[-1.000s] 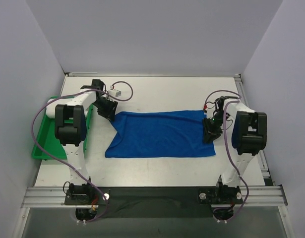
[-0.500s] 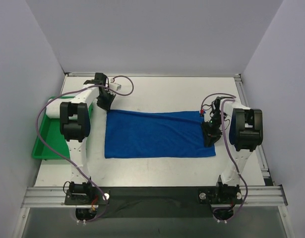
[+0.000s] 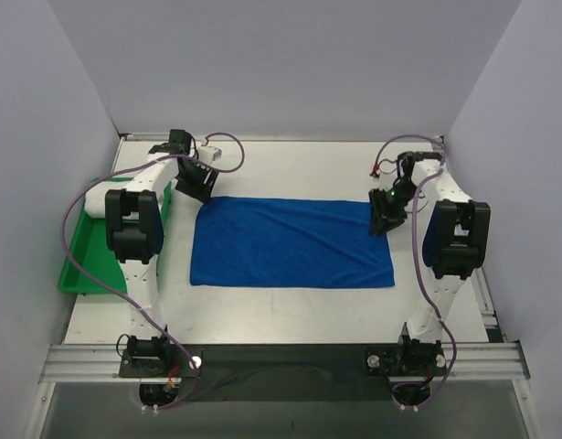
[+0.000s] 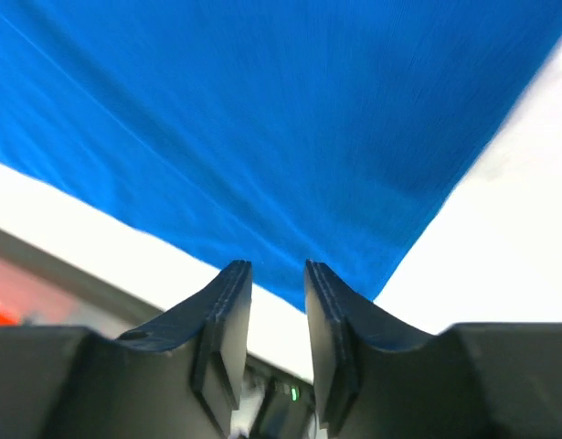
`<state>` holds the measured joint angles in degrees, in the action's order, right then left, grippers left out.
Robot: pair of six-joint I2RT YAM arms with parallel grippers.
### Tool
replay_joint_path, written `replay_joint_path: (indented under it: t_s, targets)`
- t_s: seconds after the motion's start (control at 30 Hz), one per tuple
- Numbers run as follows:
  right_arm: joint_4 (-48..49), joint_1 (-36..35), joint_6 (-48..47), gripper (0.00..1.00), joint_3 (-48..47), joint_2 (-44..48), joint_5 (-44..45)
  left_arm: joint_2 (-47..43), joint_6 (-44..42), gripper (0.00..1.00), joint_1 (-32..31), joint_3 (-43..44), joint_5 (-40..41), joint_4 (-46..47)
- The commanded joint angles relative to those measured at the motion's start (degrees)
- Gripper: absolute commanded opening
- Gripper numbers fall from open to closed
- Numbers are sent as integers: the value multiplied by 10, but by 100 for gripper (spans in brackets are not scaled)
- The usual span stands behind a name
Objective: Roll the towels
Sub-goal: Flatten the towel
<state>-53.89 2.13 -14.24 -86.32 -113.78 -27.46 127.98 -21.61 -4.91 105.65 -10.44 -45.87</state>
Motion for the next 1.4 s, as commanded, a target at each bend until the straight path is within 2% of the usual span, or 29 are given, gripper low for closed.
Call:
replay_joint_path:
  t_s: [0.0, 0.2, 0.33, 0.6, 0.77, 0.9, 0.97, 1.07, 1.1, 1.2, 1.3, 1.37]
  targets:
    - [3, 0, 50, 29, -88, 18, -30, -103, 15, 68, 2, -31, -113, 22]
    - [23, -5, 100, 13, -219, -93, 14, -154, 42, 68, 2, -82, -186, 29]
    - [26, -8, 126, 7, -243, -144, 34, -177, 50, 67, 2, -117, -201, 28]
    - [44, -12, 129, 5, -251, -196, 94, -187, 52, 67, 2, -169, -209, 29]
    - [47, -5, 135, 6, -308, -236, 135, -198, 46, 67, 2, -195, -212, 28]
    - [48, 2, 142, 8, -372, -273, 133, -202, 43, 67, 2, -206, -206, 27]
    - [48, 2, 142, 9, -390, -287, 122, -204, 46, 67, 2, -203, -204, 25]
    - [48, 3, 139, 20, -375, -258, 63, -211, 46, 67, 2, -194, -212, 18]
    - [48, 3, 128, 28, -348, -241, 35, -215, 43, 67, 2, -193, -215, 13]
    - [48, 5, 109, 42, -300, -152, 2, -234, 28, 65, 2, -201, -229, -3]
    - [41, 6, 78, 52, -217, -52, -7, -268, 14, 57, -1, -242, -237, -15]
    - [30, 6, 53, 51, -162, 5, 7, -298, -3, 50, -5, -264, -231, -20]
